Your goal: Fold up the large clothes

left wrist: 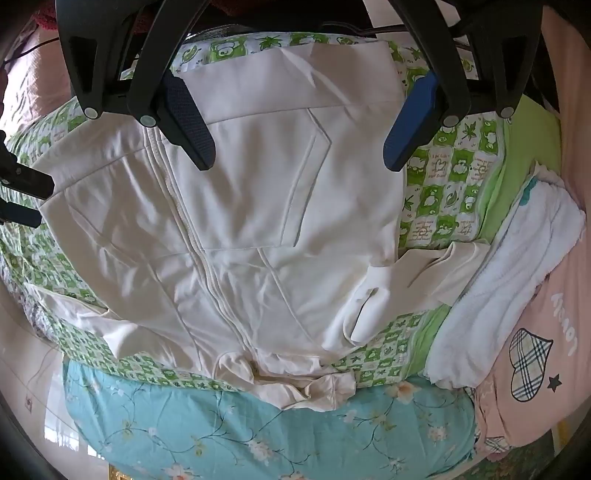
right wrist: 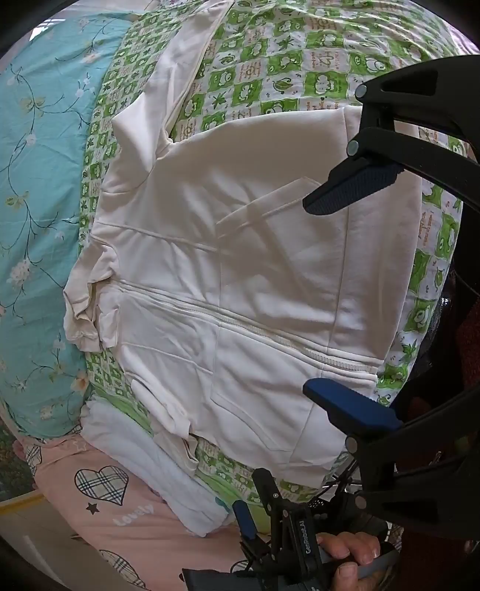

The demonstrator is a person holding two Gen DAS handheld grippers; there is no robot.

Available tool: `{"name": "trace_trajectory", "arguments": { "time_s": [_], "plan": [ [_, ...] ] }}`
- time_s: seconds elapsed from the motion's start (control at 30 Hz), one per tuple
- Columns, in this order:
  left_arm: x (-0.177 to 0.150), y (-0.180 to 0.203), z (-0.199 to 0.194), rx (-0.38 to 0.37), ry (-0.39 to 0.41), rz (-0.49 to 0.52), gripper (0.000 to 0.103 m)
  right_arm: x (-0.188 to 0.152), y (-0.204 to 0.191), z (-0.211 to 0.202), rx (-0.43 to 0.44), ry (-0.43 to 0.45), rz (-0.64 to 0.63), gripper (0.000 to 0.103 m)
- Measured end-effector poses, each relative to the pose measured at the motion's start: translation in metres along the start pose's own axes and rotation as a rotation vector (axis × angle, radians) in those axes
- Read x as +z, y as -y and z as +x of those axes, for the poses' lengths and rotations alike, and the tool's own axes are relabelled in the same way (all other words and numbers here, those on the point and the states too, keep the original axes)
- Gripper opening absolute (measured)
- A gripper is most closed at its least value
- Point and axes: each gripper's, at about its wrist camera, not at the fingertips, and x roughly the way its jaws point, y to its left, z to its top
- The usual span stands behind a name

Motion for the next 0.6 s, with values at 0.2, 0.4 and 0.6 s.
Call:
{"name": "trace_trajectory", "arguments": {
  "time_s": [0.2,0.4,0.6],
  "plan": [
    [0.0011,0.0012,0.0004,-0.001,-0.005,-0.001,0.093,-0.0001,-0.0007,-0.0004,-0.002,0.002,-0.003,0.091],
    [0.0017,0.0009,0.0004,-0.002,-0.007,-0.004,0.093,0.0007,-0.0006,0.0001,0.001,0.002,-0.001,0.091],
    [0.0017,0.0003,0.0015,-0.003,-0.011,-0.005,0.093,0.0011,-0.0005,0.0005,0.000,0.001,-0.001,0.091]
  ]
}}
